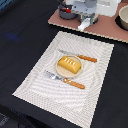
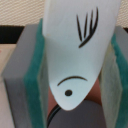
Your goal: Interact with the objects in diverse but meaningful ways.
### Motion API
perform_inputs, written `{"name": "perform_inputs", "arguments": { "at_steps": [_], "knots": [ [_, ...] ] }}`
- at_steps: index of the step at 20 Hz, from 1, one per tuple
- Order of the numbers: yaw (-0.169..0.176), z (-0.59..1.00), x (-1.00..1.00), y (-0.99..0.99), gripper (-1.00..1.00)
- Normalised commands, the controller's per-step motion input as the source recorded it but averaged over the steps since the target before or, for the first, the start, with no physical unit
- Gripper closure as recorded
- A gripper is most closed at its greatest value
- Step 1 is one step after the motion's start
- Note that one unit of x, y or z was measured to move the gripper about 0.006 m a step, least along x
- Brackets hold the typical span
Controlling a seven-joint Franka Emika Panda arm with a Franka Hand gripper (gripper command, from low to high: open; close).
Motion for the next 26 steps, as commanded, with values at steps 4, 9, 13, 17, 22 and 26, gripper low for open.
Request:
{"name": "perform_inputs", "arguments": {
  "at_steps": [4, 9, 13, 17, 22, 26],
  "knots": [
    [-0.017, -0.02, -0.91, 0.29, 1.0],
    [0.0, -0.03, -0.97, 0.3, 1.0],
    [0.0, 0.0, -0.92, 0.39, 1.0],
    [0.0, 0.0, -0.95, 0.38, 1.0],
    [0.0, 0.0, -0.93, 0.4, 1.0],
    [0.0, 0.0, -0.92, 0.42, 1.0]
  ]
}}
